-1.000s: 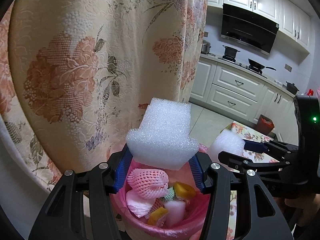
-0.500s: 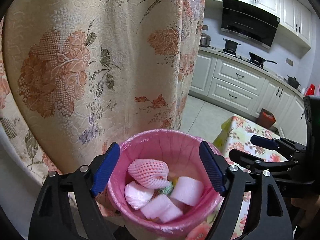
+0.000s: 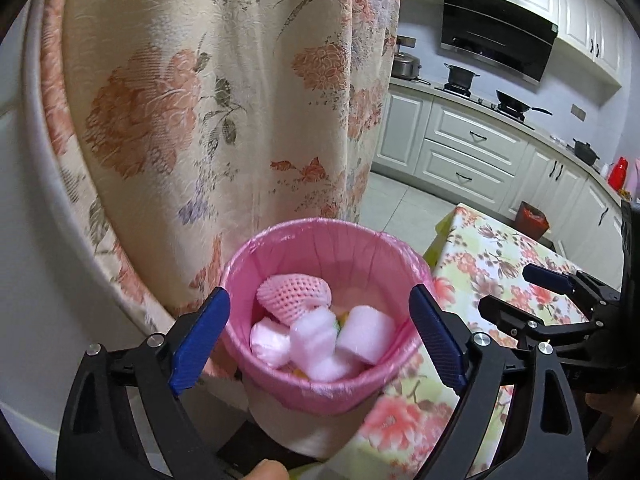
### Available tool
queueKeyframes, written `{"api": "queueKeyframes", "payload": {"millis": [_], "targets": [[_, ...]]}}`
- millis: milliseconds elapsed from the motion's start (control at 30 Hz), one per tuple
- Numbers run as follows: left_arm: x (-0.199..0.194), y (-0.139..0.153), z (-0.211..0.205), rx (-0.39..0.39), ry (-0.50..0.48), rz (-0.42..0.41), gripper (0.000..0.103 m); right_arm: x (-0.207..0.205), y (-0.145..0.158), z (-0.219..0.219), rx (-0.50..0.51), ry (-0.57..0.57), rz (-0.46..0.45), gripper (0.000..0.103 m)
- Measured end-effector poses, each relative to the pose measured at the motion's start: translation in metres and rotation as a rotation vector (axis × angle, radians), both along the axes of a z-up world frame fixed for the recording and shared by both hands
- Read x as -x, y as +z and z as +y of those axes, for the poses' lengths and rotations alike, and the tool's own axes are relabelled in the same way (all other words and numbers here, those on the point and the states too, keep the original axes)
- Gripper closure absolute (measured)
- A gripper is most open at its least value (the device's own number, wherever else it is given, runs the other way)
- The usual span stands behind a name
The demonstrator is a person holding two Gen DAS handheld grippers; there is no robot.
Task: Collect trash
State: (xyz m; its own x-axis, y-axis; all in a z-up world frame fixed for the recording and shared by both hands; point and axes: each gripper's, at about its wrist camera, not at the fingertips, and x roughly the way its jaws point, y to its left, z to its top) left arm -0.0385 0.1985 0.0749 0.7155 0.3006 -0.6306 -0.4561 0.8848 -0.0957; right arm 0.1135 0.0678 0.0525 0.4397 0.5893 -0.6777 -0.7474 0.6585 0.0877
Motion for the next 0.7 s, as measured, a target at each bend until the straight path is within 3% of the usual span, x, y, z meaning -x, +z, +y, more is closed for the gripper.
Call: {"api": "queueKeyframes", "payload": {"millis": [367,700], "targets": [[0.033,-0.008,-0.01,0.039,0.013,0.02,0.018,0.032,0.0,-0.019,-0.004,-0.008,-0.024,0.014],[0.04,-0.008,-0.01,0.036,0.014,0.011,0.018,0.04,0.006,-0.018,-0.012,-0.001,-0.032,0.014]]}}
